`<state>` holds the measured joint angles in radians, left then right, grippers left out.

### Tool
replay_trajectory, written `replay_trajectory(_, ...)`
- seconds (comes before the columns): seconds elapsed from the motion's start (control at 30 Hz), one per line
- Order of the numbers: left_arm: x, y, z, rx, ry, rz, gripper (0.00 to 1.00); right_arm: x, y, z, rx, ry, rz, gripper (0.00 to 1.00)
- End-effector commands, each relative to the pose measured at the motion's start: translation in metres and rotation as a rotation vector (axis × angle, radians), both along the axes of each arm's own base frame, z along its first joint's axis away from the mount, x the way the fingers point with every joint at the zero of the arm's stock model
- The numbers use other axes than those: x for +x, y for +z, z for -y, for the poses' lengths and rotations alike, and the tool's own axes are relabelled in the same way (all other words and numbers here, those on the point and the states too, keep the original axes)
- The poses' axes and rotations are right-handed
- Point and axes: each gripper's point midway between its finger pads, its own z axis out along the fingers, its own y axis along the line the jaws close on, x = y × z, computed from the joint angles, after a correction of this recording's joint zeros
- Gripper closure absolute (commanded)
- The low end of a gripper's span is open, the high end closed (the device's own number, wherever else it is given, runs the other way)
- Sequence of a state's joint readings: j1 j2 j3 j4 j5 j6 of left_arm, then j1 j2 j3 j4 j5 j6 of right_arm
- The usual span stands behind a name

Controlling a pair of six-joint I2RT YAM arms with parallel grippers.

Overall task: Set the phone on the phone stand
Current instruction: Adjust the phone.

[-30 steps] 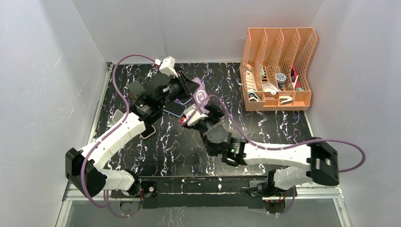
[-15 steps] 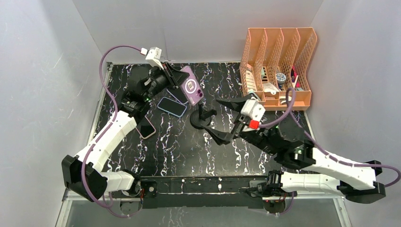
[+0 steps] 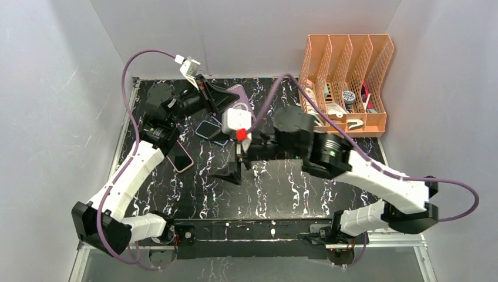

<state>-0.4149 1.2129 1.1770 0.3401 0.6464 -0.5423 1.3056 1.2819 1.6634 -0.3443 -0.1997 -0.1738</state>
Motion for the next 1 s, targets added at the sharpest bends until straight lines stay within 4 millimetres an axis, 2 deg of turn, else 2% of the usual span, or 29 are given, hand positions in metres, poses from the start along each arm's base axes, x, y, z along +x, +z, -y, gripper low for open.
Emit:
replay_trajectory(0.0, -0.005, 0.037, -0.026, 0.016, 0.101, 0.167, 1.0, 0.022, -0.001, 0.033, 0.015, 0.164, -0.096, 0.06)
replay_trajectory(0.07, 0.001, 0.034, -0.033, 0.033, 0.127, 0.169, 1.0, 0.037, 0.004, 0.061, 0.056, 0.231, -0.16, 0.06)
replay_trajectory(0.17, 0.007, 0.028, -0.04, 0.048, 0.143, 0.169, 1.0, 0.05, 0.004, 0.096, 0.071, 0.366, -0.241, 0.08)
replay_trajectory(0.27, 0.009, 0.025, -0.045, 0.035, 0.136, 0.167, 1.0, 0.073, -0.008, 0.11, 0.082, 0.318, -0.304, 0.1)
replay_trajectory(0.33, 0.008, 0.025, -0.047, 0.009, 0.113, 0.164, 1.0, 0.096, -0.019, 0.106, 0.089, 0.216, -0.293, 0.1)
replay_trajectory(0.43, 0.003, 0.023, -0.042, -0.023, 0.04, 0.148, 1.0, 0.121, -0.046, 0.097, 0.06, 0.137, -0.331, 0.1)
replay_trajectory(0.53, -0.006, 0.025, -0.033, -0.083, -0.068, 0.127, 1.0, 0.149, -0.077, 0.088, 0.048, 0.051, -0.371, 0.14)
replay_trajectory(0.7, -0.016, 0.03, -0.026, -0.147, -0.166, 0.111, 1.0, 0.189, -0.112, 0.08, 0.062, -0.12, -0.359, 0.19)
replay_trajectory(0.83, -0.016, 0.029, -0.025, -0.148, -0.185, 0.101, 1.0, 0.2, -0.129, 0.073, 0.036, -0.125, -0.373, 0.2)
replay_trajectory(0.97, -0.016, 0.028, -0.023, -0.151, -0.2, 0.093, 1.0, 0.204, -0.134, 0.069, 0.035, -0.114, -0.366, 0.19)
